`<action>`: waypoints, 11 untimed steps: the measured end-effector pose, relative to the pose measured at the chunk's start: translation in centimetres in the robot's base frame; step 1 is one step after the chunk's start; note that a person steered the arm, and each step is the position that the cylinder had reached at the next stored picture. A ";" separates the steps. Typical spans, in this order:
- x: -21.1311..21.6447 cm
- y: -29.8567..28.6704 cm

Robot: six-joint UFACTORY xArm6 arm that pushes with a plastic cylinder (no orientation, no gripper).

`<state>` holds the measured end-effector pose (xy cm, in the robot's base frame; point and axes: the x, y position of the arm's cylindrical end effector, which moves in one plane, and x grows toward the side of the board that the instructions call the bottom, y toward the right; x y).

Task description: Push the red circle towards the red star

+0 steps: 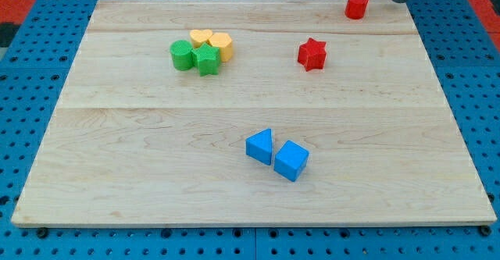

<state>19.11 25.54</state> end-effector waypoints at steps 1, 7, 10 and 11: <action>1.2 -3.3; 0.0 -3.2; 3.7 -9.7; 4.0 -10.4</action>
